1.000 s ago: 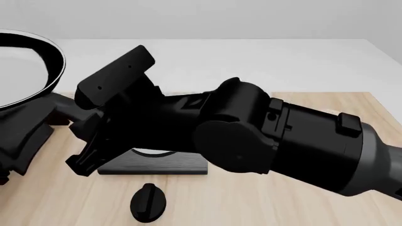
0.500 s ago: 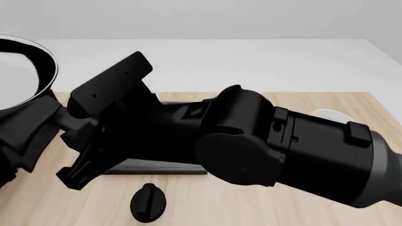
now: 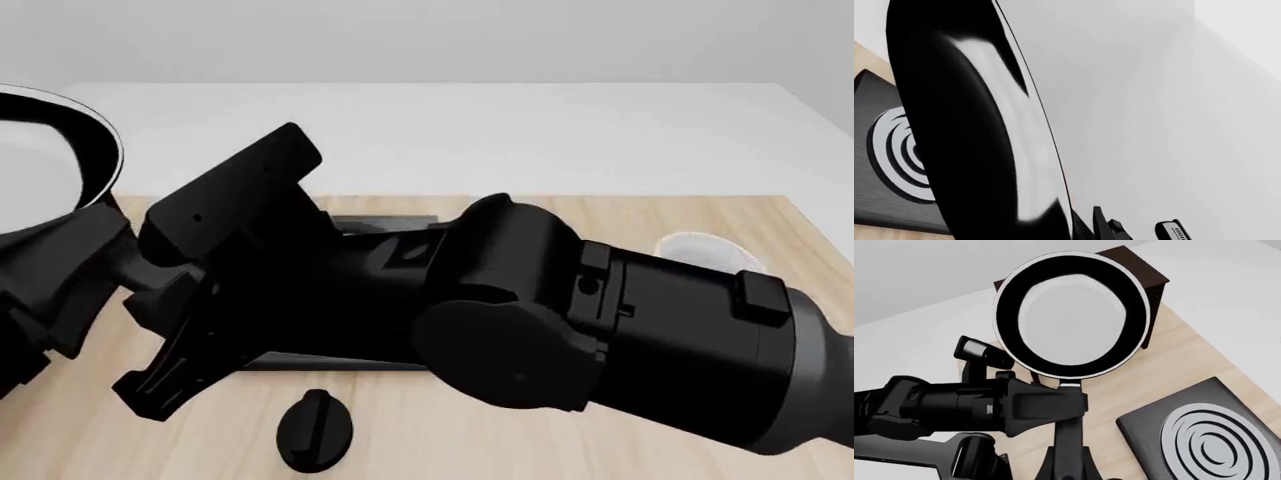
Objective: Put the frying pan on the cabinet shelf.
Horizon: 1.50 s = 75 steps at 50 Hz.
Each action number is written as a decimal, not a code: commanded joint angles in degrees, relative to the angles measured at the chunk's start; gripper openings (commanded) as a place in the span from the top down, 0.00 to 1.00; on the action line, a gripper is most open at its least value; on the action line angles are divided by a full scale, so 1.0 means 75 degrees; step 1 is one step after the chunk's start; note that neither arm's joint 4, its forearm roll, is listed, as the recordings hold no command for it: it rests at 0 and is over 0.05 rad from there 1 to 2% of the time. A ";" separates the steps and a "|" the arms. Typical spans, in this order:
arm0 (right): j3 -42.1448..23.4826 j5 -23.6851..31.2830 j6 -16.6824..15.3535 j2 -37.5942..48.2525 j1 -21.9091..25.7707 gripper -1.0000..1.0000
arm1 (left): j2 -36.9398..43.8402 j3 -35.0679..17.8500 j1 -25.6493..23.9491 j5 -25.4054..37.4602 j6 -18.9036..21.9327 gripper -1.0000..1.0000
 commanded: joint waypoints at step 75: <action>0.4489 0.2073 0.1155 -0.9355 -0.6059 0.00 | 0.0024 -0.0462 0.1933 0.0298 0.0299 1.00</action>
